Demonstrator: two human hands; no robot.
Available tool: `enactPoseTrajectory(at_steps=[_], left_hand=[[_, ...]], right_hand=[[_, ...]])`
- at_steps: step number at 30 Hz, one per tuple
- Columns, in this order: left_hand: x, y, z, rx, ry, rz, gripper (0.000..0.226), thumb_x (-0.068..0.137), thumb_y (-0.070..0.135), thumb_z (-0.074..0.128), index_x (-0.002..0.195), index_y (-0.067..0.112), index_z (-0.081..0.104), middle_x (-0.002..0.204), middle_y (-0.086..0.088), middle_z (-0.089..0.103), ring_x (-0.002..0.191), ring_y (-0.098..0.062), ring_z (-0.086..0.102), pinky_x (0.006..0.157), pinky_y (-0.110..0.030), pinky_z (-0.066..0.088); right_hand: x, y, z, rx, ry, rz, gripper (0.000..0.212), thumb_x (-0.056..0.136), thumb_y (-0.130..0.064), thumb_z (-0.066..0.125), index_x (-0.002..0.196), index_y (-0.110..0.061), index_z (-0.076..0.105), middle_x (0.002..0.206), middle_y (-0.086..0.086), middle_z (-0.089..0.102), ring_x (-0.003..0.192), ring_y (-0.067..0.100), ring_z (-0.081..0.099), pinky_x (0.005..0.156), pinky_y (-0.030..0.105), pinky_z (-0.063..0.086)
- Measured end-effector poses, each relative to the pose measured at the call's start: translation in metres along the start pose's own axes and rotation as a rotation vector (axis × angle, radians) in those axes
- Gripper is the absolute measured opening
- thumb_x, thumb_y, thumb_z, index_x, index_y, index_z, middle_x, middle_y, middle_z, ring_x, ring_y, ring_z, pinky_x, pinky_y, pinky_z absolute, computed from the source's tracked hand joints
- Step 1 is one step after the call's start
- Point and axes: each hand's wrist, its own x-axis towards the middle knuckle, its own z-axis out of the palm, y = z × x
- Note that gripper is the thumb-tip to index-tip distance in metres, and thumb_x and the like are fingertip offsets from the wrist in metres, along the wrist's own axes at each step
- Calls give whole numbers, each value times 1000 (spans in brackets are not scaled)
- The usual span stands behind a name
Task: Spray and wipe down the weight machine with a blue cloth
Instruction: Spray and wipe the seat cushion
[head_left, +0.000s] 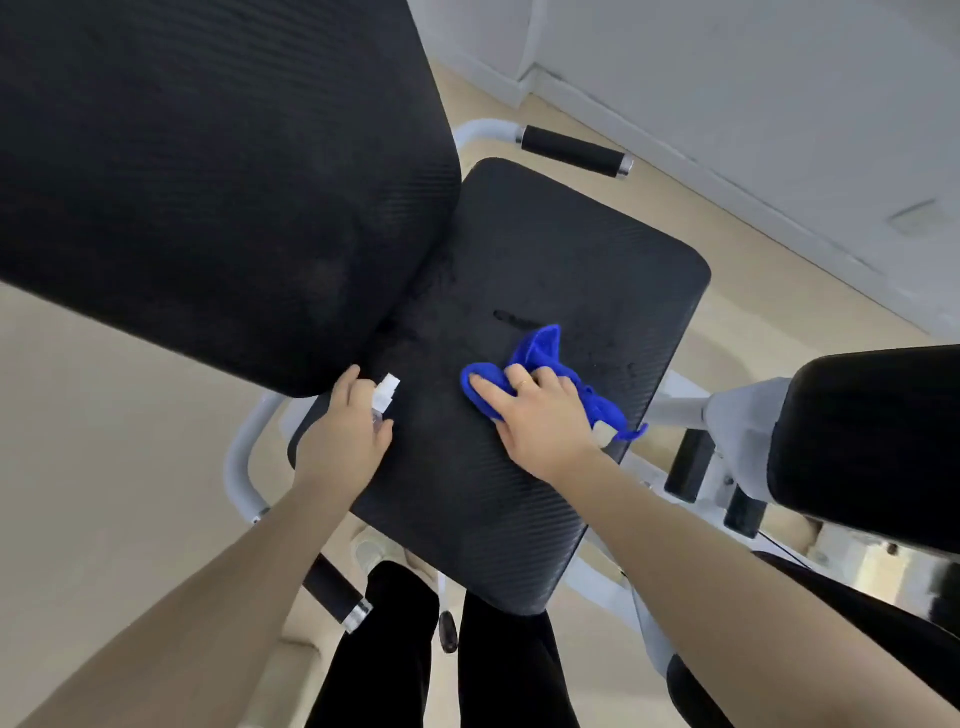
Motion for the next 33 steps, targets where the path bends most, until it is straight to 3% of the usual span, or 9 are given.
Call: enactPoseTrajectory(at_steps=[3,5,7,10,13,18,22,27,33], left_hand=[[3,-16,5,9,-76,23,40,84,26,66,116,7,50,155,-3,22,100,-32,61,70,-40,50],[5,-19,7,-28,-105,9,43,82,29,68,115,8,49,155,-4,21,106,-32,58,75,-42,49],[8,-23,8,-46,-118,-8,43,82,31,67,114,9,48,155,-3,21,111,-31,56,77,-42,49],[9,-27,11,-50,-106,1,44,81,32,68,113,9,49,154,-2,24,110,-31,57,77,-42,49],[10,-28,12,-38,-101,17,46,81,33,68,114,9,49,154,-3,25,109,-32,57,75,-41,50],[11,-25,9,-30,-140,-14,48,82,34,67,118,11,46,155,-1,21,111,-30,57,78,-40,49],[13,-23,6,-18,-176,-20,48,83,34,66,120,11,44,156,-2,18,114,-29,55,83,-41,49],[14,-21,8,37,-190,-42,48,85,37,63,121,12,42,157,-2,15,114,-27,55,81,-40,50],[10,-14,3,31,-198,-58,48,86,34,63,123,12,41,157,0,12,113,-25,56,78,-37,48]], right_hand=[[10,-27,16,-47,-126,-264,53,94,-26,44,145,-33,29,138,9,41,104,31,48,93,42,35],[22,-25,15,-184,-8,-412,50,86,-20,52,133,-36,48,123,7,56,101,30,54,100,43,37],[45,-4,10,-233,187,-314,39,76,-17,56,110,-34,67,99,7,65,94,33,58,102,51,37],[76,44,-15,-182,130,80,40,88,-14,46,125,-27,57,128,16,49,120,38,43,107,51,29],[81,45,-14,-71,70,287,45,88,-13,49,132,-22,45,141,18,33,116,39,39,86,45,39],[50,-9,15,-29,55,-9,45,65,-25,76,109,-18,67,114,20,59,78,38,55,59,36,48],[73,35,-12,-184,-2,-263,54,80,-19,61,132,-30,51,126,17,49,98,37,51,74,39,47],[95,86,-31,-100,89,350,53,89,-8,44,139,-24,37,136,19,31,109,40,39,84,45,41],[70,8,3,-46,58,-42,52,79,-10,55,130,-21,52,121,22,48,90,39,52,68,39,47]])
